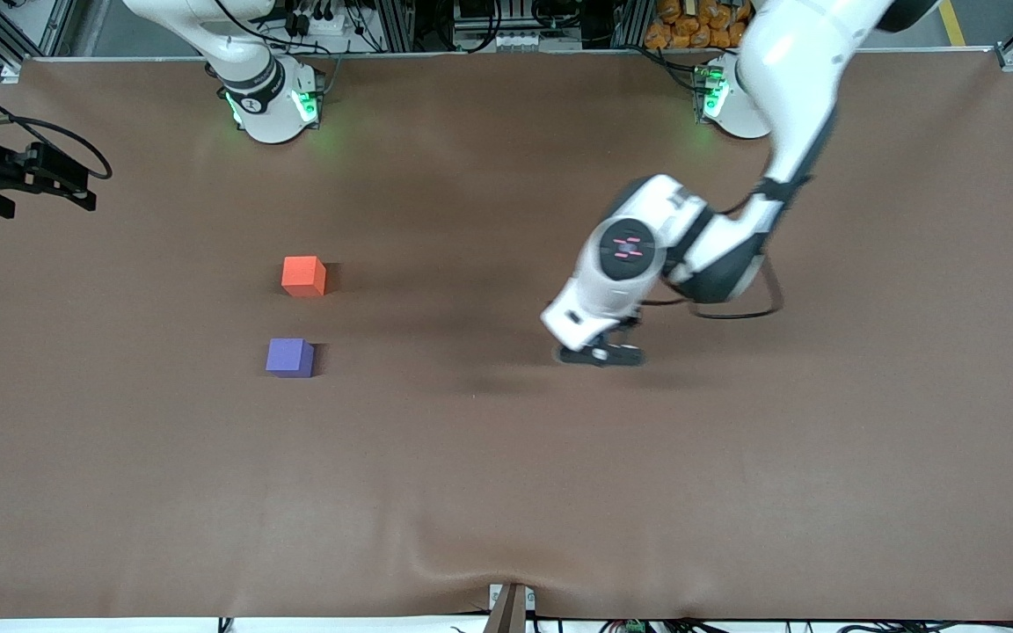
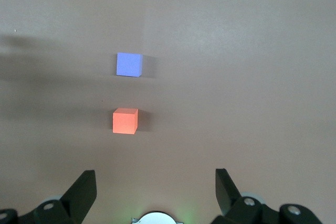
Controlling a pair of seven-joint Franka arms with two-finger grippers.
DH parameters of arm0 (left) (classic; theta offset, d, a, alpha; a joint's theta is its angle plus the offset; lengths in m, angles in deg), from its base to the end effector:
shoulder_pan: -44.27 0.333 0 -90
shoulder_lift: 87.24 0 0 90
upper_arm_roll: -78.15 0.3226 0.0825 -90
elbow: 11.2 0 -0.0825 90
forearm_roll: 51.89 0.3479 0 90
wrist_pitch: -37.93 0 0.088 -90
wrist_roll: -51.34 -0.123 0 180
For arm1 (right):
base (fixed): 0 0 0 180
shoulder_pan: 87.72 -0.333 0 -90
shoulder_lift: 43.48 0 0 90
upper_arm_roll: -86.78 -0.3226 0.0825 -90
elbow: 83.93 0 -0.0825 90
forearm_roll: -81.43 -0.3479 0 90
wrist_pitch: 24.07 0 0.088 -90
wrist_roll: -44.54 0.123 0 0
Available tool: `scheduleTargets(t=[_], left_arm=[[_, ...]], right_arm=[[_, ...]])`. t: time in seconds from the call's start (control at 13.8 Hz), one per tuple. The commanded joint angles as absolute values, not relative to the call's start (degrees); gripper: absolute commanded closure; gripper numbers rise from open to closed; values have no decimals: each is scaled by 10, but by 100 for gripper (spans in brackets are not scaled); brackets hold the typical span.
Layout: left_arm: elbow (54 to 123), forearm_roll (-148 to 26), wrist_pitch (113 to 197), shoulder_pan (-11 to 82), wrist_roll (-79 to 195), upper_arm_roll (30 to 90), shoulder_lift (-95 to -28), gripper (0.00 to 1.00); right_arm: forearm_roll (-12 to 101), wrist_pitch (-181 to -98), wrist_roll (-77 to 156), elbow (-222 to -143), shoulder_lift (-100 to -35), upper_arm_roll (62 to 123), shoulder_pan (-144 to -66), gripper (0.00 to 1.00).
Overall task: Place blue block between orange and purple blocks
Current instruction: 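Carry the cyan cube with the left gripper toward the table middle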
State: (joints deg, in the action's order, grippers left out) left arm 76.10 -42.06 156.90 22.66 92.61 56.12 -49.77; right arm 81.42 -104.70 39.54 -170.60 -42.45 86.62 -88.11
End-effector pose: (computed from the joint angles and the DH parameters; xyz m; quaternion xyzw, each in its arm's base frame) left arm 0.5214 -0.4236 0.3003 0.9983 -0.0312 -0.0474 0.0139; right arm 0.4942 0.0048 0.6355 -0.9979 -0.0484 0.0437 0.0018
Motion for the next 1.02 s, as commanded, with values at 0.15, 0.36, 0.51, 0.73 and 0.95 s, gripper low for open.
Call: scheduleTargets(t=[0.15, 0.36, 0.51, 0.73, 0.95], left_arm=[[668, -414, 1575, 118, 991, 588, -406, 100], [665, -415, 1621, 50, 1026, 630, -380, 100], [665, -415, 1624, 25, 1032, 643, -371, 86], [665, -414, 1624, 23, 1029, 644, -381, 0], [663, -414, 1623, 37, 1027, 643, -421, 0]], right_arm=[[811, -1046, 388, -1717, -411, 860, -870, 0], [811, -1046, 388, -1717, -411, 860, -870, 0], [811, -1046, 388, -1717, -411, 860, -870, 0], [811, -1045, 388, -1717, -411, 860, -870, 0], [811, -1045, 389, -1715, -412, 860, -870, 0]])
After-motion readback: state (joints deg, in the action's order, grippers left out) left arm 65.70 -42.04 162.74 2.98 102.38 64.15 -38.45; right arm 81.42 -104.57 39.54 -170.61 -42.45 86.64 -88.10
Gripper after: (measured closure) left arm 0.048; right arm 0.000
